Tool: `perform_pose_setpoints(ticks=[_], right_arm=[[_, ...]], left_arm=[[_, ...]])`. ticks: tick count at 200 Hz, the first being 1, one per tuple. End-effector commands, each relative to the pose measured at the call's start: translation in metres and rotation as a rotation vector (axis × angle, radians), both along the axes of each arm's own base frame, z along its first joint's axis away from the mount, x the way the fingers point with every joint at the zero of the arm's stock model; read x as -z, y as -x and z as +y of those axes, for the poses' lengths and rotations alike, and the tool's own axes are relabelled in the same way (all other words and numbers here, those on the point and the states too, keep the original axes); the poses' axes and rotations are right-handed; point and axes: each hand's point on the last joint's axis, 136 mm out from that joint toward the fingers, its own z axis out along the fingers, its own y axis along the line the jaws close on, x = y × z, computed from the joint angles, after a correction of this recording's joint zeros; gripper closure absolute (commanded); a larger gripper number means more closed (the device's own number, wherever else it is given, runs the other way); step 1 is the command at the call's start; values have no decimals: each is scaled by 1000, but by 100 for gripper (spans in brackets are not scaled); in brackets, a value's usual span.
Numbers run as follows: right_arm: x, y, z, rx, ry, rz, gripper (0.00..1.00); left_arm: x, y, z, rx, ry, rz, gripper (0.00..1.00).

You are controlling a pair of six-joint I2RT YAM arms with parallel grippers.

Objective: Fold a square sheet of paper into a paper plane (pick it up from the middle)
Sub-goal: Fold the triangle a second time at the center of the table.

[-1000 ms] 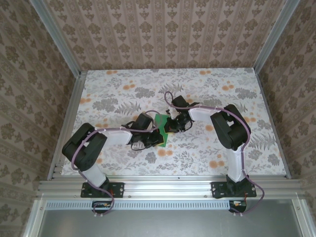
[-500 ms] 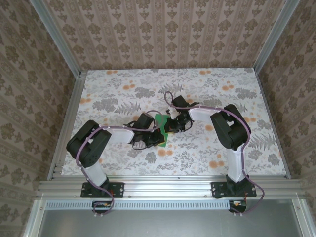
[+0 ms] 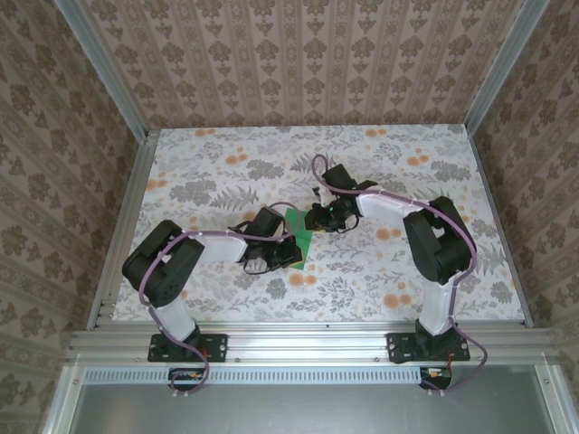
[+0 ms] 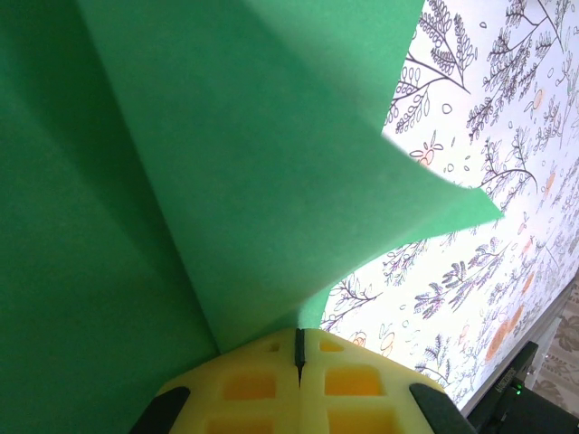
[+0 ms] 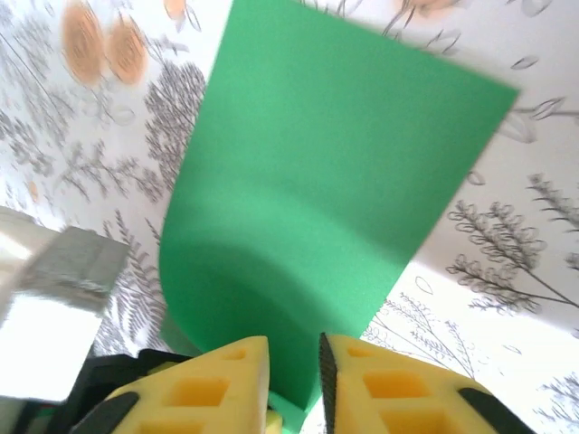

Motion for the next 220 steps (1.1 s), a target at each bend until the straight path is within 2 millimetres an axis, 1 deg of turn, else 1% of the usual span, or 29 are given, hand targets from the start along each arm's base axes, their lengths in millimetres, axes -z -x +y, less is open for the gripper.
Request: perform_pose_setpoints(ticks=[1,17,39,66,86,126,169,197,212,220], right_arm=[[5,13,-10,25,44,30,83],[10,21,-4,4,40,47,87],[16,31,6,-25,11,79,90],[22,41,12,-46,-3,103,91],[25,44,13,-48,-14,111,91],[19,44,13,-44,-30,78,90],[4,43,14,-37,-76,12,86],[-5,40,12,-12,-93,-41,85],[-4,41,11,-4,-94,-52,85],[-4,42,11,-3,-94,-56,87]], left_arm=[[25,17,19,8,-109,60,100],[25,17,19,7,-109,63,100],[24,16,18,2,-109,63,100],[25,15,19,-12,-116,66,100],[26,15,20,-15,-119,69,100],[26,15,20,-20,-123,72,100],[26,15,20,-20,-124,74,100],[26,15,20,-20,-124,74,100],[26,15,20,-20,-123,73,100],[26,15,20,-19,-125,74,100]])
